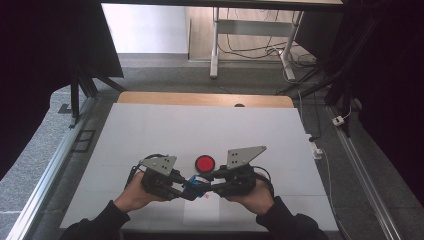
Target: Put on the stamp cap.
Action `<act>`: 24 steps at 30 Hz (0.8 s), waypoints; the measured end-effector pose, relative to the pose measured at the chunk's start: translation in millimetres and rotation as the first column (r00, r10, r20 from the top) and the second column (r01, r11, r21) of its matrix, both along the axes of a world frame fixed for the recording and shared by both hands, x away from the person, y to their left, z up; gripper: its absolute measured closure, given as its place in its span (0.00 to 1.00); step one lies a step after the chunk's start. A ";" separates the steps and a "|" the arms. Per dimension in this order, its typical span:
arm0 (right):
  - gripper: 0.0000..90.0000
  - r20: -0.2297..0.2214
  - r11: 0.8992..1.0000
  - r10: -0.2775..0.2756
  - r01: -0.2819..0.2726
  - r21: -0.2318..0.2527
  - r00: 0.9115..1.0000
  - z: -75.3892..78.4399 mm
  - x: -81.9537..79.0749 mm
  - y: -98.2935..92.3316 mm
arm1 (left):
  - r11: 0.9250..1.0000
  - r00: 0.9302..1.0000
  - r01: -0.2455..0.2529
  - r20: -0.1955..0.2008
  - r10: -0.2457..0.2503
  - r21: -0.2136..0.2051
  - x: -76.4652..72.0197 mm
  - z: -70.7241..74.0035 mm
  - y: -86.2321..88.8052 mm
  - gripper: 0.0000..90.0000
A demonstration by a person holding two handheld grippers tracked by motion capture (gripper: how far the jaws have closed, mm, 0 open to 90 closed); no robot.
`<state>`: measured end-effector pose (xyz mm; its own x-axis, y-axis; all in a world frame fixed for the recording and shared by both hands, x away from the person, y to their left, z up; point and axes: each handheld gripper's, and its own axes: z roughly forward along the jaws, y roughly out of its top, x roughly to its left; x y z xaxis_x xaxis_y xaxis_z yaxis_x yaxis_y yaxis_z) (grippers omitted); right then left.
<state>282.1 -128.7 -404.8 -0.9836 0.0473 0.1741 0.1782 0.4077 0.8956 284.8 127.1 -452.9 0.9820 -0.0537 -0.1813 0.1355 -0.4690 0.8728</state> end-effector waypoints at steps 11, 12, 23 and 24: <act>0.79 0.038 0.999 -0.022 0.023 -0.028 0.999 0.9 -1.3 0.4 | 0.997 0.997 -0.075 0.012 0.075 0.027 -1.8 -0.5 -1.3 0.69; 0.79 0.038 0.999 -0.024 0.025 -0.026 0.999 1.0 -1.1 0.0 | 0.996 0.996 -0.085 0.012 0.084 0.029 -1.8 -0.6 -0.8 0.66; 0.79 0.055 0.998 -0.050 0.051 -0.020 0.997 2.3 -1.3 -2.4 | 0.983 0.985 -0.171 0.030 0.169 0.068 -7.5 1.5 3.8 0.50; 0.79 0.057 0.998 -0.051 0.052 -0.021 0.997 2.5 -1.3 -2.5 | 0.981 0.984 -0.180 0.031 0.178 0.074 -7.9 1.5 4.5 0.48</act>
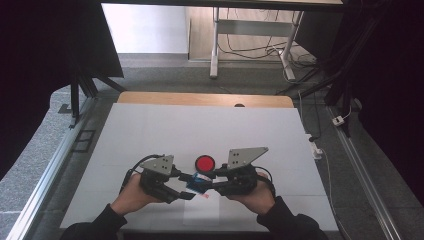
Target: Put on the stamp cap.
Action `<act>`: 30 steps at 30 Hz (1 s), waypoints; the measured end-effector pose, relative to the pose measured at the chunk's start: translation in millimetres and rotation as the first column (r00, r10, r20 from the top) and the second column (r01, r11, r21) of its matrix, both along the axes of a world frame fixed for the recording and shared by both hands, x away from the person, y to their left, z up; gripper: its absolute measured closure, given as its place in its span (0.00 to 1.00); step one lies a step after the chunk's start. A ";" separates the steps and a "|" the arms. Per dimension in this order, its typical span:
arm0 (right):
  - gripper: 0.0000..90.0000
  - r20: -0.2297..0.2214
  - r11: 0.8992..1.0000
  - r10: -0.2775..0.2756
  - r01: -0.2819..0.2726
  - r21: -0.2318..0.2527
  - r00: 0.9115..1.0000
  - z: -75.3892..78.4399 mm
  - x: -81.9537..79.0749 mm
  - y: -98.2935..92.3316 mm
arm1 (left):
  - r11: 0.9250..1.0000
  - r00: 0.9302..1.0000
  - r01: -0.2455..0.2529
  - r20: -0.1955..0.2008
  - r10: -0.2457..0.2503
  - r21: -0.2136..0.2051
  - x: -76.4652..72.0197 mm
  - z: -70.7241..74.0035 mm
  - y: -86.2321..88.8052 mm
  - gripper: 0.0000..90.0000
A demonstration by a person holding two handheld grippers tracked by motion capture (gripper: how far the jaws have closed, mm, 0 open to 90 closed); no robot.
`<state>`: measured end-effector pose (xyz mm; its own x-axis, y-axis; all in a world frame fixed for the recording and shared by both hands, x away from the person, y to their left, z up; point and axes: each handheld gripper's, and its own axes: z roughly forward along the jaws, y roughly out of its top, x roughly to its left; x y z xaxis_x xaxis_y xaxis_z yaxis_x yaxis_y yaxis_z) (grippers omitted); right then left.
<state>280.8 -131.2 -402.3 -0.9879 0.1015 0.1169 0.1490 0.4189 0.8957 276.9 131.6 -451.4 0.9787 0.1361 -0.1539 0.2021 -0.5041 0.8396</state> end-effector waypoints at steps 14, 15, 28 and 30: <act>0.79 0.017 1.000 -0.018 0.018 -0.005 1.000 1.2 -0.9 -2.1 | 0.988 0.989 -0.144 0.000 0.145 0.058 -12.3 0.5 14.7 0.26; 0.79 0.018 1.000 -0.019 0.019 -0.006 1.000 1.3 -0.9 -2.1 | 0.986 0.988 -0.154 0.000 0.155 0.059 -13.2 0.6 16.4 0.25; 0.79 0.030 0.998 -0.049 0.050 -0.031 0.998 1.6 -0.3 -5.2 | 0.954 0.958 -0.284 -0.019 0.287 0.097 -31.4 -3.2 36.6 0.11; 0.79 0.032 0.998 -0.053 0.054 -0.035 0.998 1.5 -0.2 -5.6 | 0.951 0.954 -0.295 -0.030 0.299 0.095 -34.4 -3.8 40.5 0.10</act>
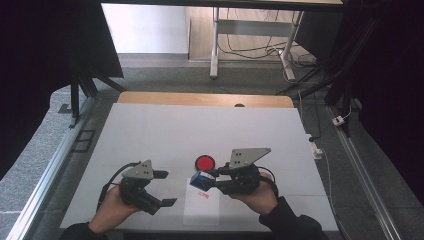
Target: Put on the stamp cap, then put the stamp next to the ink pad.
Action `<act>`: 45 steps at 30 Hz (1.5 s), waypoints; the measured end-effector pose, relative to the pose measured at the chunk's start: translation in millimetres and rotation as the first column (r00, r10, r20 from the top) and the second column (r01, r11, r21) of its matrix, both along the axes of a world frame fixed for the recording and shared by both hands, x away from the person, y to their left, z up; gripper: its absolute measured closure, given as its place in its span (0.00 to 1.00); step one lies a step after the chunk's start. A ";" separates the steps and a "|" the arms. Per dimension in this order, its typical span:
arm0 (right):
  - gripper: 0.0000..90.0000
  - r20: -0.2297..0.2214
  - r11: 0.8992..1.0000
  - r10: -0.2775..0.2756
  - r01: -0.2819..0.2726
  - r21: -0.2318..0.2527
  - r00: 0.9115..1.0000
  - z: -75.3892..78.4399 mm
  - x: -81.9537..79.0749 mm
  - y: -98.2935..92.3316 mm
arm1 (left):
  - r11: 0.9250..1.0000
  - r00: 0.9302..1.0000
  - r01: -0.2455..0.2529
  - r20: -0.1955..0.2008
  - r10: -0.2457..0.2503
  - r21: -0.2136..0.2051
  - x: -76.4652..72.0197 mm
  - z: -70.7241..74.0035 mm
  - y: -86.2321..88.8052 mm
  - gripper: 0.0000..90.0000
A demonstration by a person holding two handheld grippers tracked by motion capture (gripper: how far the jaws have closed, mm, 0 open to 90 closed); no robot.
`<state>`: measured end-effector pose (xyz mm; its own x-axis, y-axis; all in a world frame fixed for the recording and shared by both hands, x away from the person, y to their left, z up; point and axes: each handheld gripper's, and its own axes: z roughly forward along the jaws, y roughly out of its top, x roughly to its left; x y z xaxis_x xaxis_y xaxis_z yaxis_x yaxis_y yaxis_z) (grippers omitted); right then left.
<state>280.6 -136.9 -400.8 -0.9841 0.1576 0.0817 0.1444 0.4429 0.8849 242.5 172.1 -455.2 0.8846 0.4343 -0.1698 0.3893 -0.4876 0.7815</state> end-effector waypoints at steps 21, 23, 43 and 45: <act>0.79 0.009 0.996 -0.079 0.079 -0.029 0.997 -0.5 4.6 -8.3 | 0.982 0.982 -0.186 -0.011 0.186 0.026 -23.2 -11.0 40.0 0.01; 0.79 0.008 0.995 -0.088 0.089 -0.038 0.996 -0.9 4.6 -9.1 | 0.978 0.978 -0.209 -0.015 0.210 0.022 -25.1 -12.4 44.0 0.01; 0.79 0.021 0.972 -0.216 0.217 -0.088 0.976 -6.8 14.5 -30.8 | 0.942 0.941 -0.334 -0.046 0.335 0.023 -44.3 -20.1 79.3 0.00; 0.79 0.019 0.968 -0.232 0.233 -0.091 0.972 -8.0 16.0 -33.8 | 0.937 0.936 -0.347 -0.042 0.348 0.030 -45.3 -19.9 81.3 0.00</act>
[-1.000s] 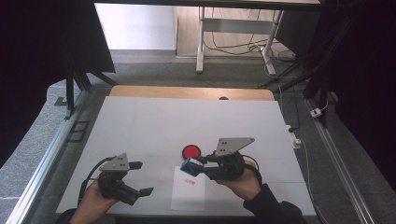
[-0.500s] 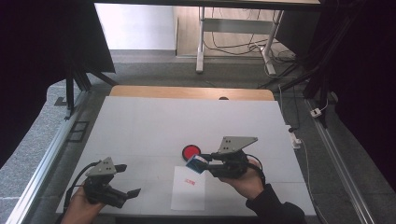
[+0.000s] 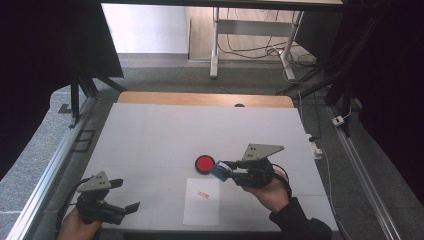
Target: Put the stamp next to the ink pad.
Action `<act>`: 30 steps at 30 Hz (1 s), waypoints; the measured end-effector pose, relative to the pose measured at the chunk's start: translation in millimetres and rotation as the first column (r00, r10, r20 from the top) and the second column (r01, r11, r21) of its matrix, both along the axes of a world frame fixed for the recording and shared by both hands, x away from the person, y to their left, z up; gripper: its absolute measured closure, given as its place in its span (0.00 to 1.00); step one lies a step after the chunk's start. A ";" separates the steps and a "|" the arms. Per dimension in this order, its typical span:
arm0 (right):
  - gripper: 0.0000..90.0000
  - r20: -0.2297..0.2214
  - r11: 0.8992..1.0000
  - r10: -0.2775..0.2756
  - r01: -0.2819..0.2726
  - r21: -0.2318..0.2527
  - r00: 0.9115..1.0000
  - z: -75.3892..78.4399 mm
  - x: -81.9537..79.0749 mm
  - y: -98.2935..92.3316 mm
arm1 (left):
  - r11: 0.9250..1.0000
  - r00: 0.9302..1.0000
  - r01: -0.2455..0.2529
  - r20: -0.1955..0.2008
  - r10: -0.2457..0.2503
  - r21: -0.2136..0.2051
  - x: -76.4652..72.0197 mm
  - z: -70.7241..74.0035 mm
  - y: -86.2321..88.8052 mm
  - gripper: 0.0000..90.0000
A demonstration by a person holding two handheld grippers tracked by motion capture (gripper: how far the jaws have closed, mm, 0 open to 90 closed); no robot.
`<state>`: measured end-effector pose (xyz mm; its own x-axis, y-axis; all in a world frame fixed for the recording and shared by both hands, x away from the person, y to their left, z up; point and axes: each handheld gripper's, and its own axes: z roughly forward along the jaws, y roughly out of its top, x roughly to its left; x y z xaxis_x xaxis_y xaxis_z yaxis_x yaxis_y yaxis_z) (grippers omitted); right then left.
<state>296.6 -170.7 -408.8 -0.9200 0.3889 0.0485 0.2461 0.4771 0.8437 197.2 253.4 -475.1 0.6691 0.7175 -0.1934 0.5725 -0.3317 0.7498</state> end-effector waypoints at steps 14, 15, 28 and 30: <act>0.79 0.007 0.989 -0.127 0.128 -0.069 0.992 -8.6 16.1 -26.7 | 0.999 0.999 -0.034 -0.001 0.034 0.040 -1.2 -0.5 2.0 0.00; 0.79 0.006 0.988 -0.138 0.138 -0.070 0.990 -10.0 17.9 -28.4 | 0.999 0.999 -0.035 -0.004 0.035 0.038 -1.0 -0.6 2.1 0.00; 0.79 0.021 0.953 -0.257 0.257 -0.162 0.966 -29.4 40.2 -45.4 | 0.998 0.999 -0.029 -0.012 0.030 0.050 0.0 -1.1 0.7 0.00; 0.79 0.027 0.947 -0.265 0.266 -0.181 0.964 -32.5 42.9 -47.0 | 0.998 1.000 -0.028 -0.011 0.029 0.054 0.1 -1.2 0.1 0.00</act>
<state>339.6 -217.7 -441.3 -0.7823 0.6211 -0.0478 0.3829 0.5399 0.7496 197.3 253.5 -476.4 0.6464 0.7457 -0.1618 0.5910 -0.3552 0.7243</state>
